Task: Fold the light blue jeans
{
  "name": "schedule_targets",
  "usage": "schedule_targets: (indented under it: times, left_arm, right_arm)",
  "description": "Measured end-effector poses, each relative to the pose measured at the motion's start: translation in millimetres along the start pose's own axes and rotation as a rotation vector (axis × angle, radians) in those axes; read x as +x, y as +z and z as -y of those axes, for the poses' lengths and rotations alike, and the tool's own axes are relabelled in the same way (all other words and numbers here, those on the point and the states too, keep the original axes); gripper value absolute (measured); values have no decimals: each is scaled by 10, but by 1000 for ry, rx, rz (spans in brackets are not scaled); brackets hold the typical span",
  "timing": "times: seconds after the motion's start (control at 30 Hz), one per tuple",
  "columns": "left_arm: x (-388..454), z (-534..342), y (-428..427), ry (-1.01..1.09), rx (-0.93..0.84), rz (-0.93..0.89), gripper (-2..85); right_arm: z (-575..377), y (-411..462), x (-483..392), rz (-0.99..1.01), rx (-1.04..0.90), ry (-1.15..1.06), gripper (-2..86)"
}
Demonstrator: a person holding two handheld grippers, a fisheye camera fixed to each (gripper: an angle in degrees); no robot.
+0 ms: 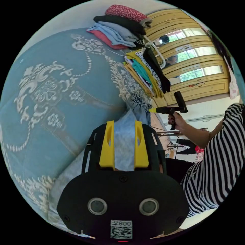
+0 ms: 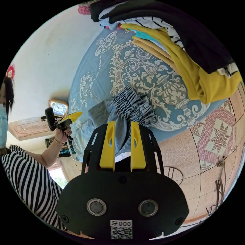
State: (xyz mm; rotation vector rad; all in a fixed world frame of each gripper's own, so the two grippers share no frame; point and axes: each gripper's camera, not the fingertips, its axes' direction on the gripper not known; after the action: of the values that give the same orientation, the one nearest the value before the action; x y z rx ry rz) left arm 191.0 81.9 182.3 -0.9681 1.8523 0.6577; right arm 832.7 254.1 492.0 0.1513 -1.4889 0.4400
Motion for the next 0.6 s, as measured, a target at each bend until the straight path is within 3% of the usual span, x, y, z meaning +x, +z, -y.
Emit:
schedule_targets:
  times: [0.13, 0.27, 0.6]
  left_arm:
    - [-278, 441, 523, 79, -132, -80, 107]
    - [-572, 592, 988, 87, -283, -184, 41]
    - [-660, 490, 1081, 314, -165, -177, 24]
  right_arm:
    - [-93, -113, 105, 26, -2, 26, 88]
    - [-261, -307, 232, 82, 9, 53, 39]
    - [-804, -1213, 453, 97, 63, 13, 11]
